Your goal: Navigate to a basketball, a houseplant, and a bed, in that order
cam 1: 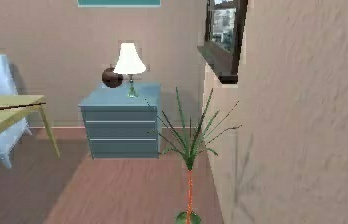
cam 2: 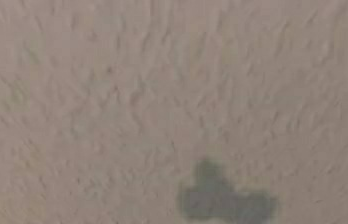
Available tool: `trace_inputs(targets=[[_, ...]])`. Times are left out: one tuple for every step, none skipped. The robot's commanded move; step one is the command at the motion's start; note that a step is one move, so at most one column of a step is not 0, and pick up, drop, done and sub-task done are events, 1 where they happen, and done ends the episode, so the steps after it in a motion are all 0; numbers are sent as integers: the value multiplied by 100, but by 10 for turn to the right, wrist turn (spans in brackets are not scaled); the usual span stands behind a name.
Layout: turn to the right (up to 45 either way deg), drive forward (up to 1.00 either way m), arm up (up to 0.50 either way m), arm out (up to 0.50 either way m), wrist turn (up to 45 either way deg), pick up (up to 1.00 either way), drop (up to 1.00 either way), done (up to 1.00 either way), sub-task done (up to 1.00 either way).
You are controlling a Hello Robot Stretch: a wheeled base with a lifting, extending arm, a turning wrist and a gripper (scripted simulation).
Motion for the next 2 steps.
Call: trace_inputs(targets=[[-450,0,0,0,0,0,0,0,0],[-420,0,0,0,0,0,0,0,0]])
